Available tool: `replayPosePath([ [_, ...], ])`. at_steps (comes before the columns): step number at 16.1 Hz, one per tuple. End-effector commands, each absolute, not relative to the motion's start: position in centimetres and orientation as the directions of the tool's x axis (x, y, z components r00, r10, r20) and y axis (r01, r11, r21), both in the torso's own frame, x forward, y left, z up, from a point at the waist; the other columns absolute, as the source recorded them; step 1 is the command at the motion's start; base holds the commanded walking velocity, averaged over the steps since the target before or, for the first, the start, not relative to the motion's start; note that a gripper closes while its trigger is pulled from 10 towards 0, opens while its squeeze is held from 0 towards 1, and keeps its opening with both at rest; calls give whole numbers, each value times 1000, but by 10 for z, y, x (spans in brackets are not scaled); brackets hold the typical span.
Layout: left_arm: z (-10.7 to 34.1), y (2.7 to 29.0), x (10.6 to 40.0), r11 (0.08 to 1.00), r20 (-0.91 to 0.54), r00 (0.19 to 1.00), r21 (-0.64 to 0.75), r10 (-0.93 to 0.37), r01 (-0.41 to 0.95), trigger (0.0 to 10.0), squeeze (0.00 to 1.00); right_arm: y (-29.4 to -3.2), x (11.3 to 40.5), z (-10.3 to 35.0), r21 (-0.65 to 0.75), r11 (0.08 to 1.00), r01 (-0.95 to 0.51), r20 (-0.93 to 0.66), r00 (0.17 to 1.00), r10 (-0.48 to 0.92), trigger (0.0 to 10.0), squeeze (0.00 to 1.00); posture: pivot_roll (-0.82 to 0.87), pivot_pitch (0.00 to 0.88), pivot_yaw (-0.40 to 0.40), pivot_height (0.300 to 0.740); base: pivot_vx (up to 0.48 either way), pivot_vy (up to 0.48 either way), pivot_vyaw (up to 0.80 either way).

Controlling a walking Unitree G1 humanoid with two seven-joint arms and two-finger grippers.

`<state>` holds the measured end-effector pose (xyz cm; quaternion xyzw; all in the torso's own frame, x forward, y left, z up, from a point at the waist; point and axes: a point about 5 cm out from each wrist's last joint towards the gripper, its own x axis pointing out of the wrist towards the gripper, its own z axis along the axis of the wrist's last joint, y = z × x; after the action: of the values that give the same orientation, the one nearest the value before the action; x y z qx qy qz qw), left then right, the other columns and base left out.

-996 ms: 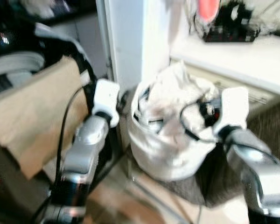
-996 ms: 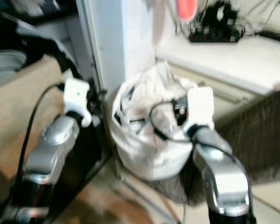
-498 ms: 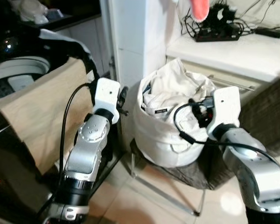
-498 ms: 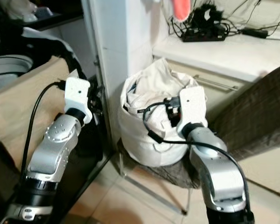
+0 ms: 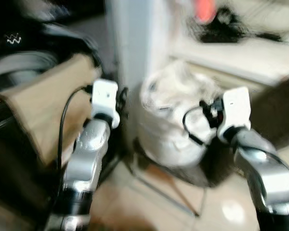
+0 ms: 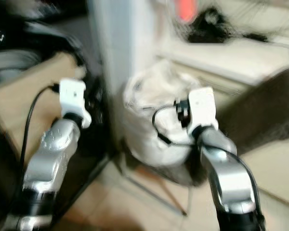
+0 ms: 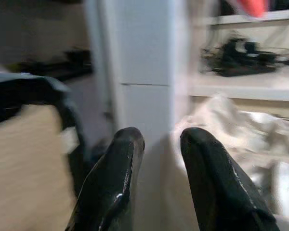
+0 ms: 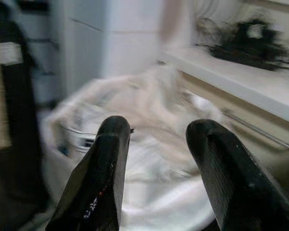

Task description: Clothes washing

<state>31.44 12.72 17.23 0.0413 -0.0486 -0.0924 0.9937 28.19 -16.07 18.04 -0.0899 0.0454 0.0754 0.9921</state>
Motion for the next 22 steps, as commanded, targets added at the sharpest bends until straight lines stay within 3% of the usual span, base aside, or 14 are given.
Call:
replayPosePath([
  [1, 180, 127, 317, 981, 116, 977, 96, -178, 168, 10000, 0, -164, 283, 183, -151, 978, -144, -85, 988, 132, 10000, 0, -28, 0, -26, 740, 472, 0, 0],
  [13, 179, 132, 320, 988, 101, 986, 91, -136, 127, 10000, 0, -162, 282, 183, -170, 969, -178, -82, 983, 166, 10000, 0, -35, 0, -14, 740, 469, 0, 0],
  [20, 165, 140, 314, 981, 23, 983, 81, -181, 179, 10000, 0, -168, 282, 179, -130, 977, -170, -133, 979, 153, 10000, 0, -36, 0, 1, 740, 0, 0, 0],
  [21, 164, 141, 313, 981, 17, 984, 79, -180, 178, 10000, 0, -170, 282, 180, -112, 977, -182, -128, 978, 167, 10000, 118, -36, 0, 2, 740, 0, 0, 0],
  [22, 164, 141, 313, 980, 14, 983, 85, -184, 182, 10000, 0, -171, 282, 179, -100, 977, -188, -142, 975, 173, 10000, 1000, -35, 0, 2, 740, 0, 0, 0],
])
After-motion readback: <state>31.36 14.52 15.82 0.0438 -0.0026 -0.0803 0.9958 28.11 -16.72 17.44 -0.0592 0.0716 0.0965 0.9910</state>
